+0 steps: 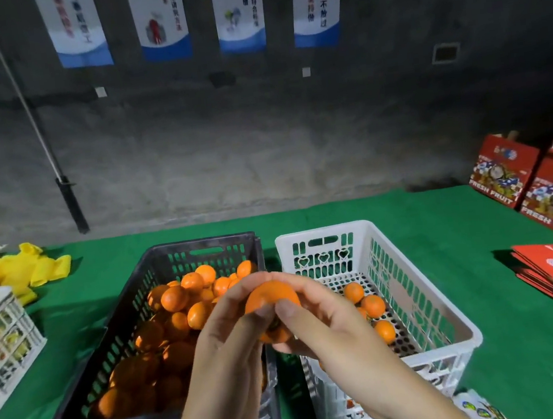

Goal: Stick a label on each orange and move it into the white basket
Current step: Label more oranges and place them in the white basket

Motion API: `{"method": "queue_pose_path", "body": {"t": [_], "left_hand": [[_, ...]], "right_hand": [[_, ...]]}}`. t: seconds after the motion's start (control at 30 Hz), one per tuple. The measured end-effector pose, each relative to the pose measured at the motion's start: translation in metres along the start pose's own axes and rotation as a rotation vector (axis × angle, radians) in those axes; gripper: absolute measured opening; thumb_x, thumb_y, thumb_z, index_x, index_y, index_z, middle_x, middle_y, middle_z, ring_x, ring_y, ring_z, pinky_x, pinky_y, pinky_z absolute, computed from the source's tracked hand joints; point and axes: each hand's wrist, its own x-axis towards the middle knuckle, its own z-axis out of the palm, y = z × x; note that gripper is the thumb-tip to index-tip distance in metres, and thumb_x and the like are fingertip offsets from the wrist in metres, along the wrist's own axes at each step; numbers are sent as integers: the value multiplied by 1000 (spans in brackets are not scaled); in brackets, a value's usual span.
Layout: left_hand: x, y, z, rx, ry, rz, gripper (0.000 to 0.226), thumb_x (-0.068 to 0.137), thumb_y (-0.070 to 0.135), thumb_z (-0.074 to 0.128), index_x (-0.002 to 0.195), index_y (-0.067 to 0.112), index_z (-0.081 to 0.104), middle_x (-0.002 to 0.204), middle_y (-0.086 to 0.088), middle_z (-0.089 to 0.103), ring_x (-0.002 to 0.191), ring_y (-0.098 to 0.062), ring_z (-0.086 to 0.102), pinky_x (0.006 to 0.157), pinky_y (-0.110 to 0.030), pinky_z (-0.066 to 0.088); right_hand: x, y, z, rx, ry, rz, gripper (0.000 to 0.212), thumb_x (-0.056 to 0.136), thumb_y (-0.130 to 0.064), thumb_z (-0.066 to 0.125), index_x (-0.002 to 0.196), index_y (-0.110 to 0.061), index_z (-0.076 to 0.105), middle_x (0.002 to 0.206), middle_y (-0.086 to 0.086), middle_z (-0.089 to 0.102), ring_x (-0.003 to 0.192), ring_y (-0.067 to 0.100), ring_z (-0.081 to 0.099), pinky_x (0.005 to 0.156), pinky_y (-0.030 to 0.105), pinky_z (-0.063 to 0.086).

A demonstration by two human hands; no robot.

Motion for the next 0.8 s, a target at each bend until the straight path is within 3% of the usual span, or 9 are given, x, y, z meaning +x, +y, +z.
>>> {"method": "queue_pose_path", "body": {"t": [0.07,0.17,0.3,0.37,0.43,0.5,0.63,0.7,0.8], "left_hand": [[-2,-9,2,34,48,27,46,73,36,82,117,20,76,124,-11,74,121,-27,69,101,-45,49],[-4,-21,2,143,82,117,33,81,32,86,112,27,77,118,-6,77,114,-21,72,89,-30,58],[0,-38,-8,354,96,91,32,92,42,65,120,29,73,120,0,76,116,-19,71,95,-35,57],[2,-44,-17,450,21,8,32,100,46,51,122,31,70,120,7,75,115,-13,70,91,-28,57],[5,-52,-32,701,-42,-30,31,108,51,41,115,36,67,116,21,70,111,2,65,92,-19,51],[10,-63,-55,1149,-66,-15,26,106,54,46,121,41,62,120,28,55,112,9,51,95,-19,44],[20,-78,-94,1463,-60,-31,33,105,44,52,134,32,63,134,16,57,118,-5,54,97,-26,47],[28,-82,-106,1547,-89,-40,30,107,35,52,133,27,65,134,7,60,122,-15,57,101,-32,47],[45,-87,-117,1571,-121,-129,31,107,27,51,135,25,64,139,1,59,124,-19,58,102,-34,49]], "right_hand": [[-1,8,1,12,29,1,31,108,-33,50,133,-30,66,127,-6,71,119,12,67,92,29,57],[-2,25,1,15,102,30,30,106,-36,53,134,-37,63,125,-15,71,118,4,66,89,27,58],[0,46,-11,-65,80,17,40,97,-40,68,135,-30,63,123,-9,72,116,8,68,93,21,55],[3,62,-25,-126,62,75,37,99,-39,67,134,-30,64,119,-5,73,107,11,70,87,25,56],[7,84,-44,-199,86,160,34,97,-43,68,130,-34,66,115,-3,74,99,11,71,83,26,54],[11,106,-64,-315,173,243,38,95,-44,72,130,-32,64,114,-2,73,96,13,72,82,22,53],[22,145,-96,-764,313,393,62,97,-43,69,149,-17,48,127,-1,67,112,20,64,80,27,44],[28,162,-97,-934,268,468,63,99,-46,64,151,-15,44,140,11,60,119,33,61,82,34,47],[36,179,-83,-1061,188,402,59,101,-52,55,148,-17,46,144,11,52,121,35,59,85,40,51]]}}
